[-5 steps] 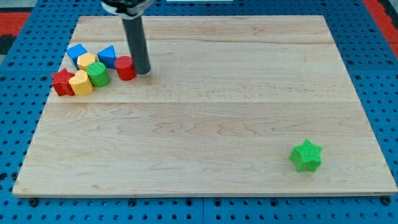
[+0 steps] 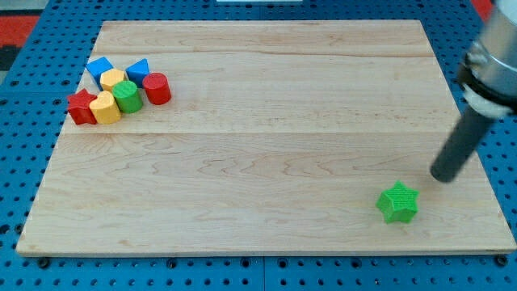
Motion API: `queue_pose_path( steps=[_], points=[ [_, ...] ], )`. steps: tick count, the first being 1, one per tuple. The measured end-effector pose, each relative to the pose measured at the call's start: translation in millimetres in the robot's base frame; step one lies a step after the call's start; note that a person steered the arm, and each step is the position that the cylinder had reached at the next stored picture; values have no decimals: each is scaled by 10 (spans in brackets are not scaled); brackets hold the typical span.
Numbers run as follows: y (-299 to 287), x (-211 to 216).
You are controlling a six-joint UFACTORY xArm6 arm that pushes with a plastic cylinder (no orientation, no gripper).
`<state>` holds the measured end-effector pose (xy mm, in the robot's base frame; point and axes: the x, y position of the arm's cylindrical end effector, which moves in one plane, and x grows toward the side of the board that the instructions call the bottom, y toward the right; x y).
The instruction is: Slide the green star to the right of the green circle
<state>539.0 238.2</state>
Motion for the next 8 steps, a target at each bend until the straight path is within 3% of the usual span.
queue_pose_path(
  steps=[1, 2, 4, 6, 8],
  points=[
    [-548, 219],
    [-1279, 171],
    [-1437, 730],
    [-2237, -279],
    [-3474, -915]
  ],
)
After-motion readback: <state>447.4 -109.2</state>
